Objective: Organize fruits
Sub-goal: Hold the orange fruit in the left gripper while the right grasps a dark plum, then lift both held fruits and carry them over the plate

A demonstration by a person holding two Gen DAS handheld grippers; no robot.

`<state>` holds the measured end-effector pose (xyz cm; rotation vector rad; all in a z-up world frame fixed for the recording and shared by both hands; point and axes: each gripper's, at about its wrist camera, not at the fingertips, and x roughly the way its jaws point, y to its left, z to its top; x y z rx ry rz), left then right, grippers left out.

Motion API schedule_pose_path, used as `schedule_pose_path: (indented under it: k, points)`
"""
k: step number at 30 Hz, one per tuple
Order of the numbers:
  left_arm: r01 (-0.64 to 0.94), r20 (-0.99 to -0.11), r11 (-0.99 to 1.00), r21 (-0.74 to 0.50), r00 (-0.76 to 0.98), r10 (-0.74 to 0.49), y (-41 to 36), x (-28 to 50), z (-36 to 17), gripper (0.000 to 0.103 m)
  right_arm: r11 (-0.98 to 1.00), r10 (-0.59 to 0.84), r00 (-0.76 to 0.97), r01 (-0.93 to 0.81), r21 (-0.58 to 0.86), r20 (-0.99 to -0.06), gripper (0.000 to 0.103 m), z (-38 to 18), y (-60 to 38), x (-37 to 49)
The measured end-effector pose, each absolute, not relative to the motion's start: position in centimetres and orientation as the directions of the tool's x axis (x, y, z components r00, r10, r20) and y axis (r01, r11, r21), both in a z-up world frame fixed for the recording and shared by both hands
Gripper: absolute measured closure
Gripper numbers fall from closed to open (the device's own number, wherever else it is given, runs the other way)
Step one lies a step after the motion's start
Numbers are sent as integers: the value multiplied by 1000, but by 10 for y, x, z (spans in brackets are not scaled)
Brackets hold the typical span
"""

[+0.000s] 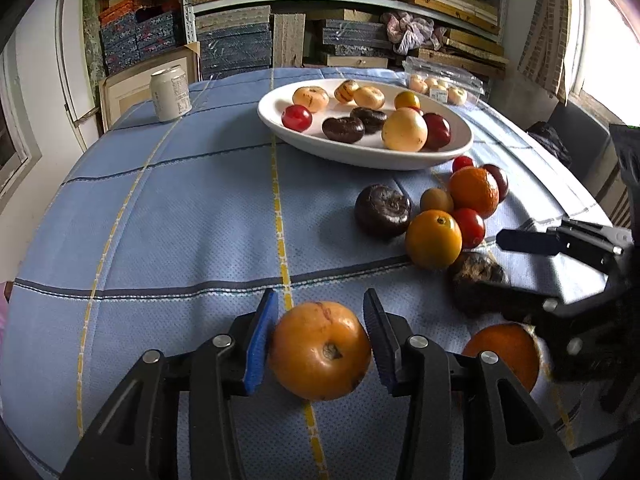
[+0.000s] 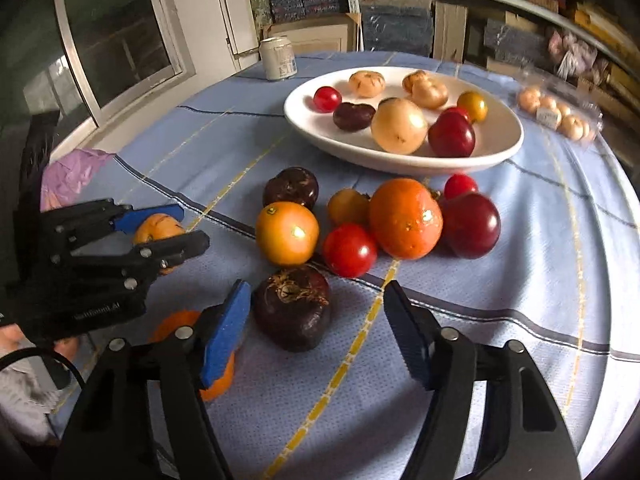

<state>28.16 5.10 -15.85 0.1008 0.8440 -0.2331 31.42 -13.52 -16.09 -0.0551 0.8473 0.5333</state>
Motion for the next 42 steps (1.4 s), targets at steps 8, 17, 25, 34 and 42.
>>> schedule_pose_path:
  k: [8, 17, 25, 34, 42]
  points:
    - [242, -755, 970, -5, 635, -163, 51, 282, -160, 58, 883, 359, 599, -467, 51, -716, 43, -160, -129, 305]
    - [243, -756, 970, -8, 634, -165, 51, 283, -159, 58, 861, 395, 549, -501, 88, -736, 59, -165, -136, 312]
    - [249, -758, 968, -15, 629, -174, 51, 283, -159, 58, 881, 359, 570, -469, 66, -740, 60, -166, -137, 315]
    - [260, -764, 965, -29, 617, -189, 50, 285, -161, 58, 883, 357, 574, -466, 64, -737, 60, -168, -139, 310]
    - [269, -751, 961, -59, 623, -220, 52, 284, -159, 59, 887, 360, 579, -456, 75, -732, 61, -166, -142, 310]
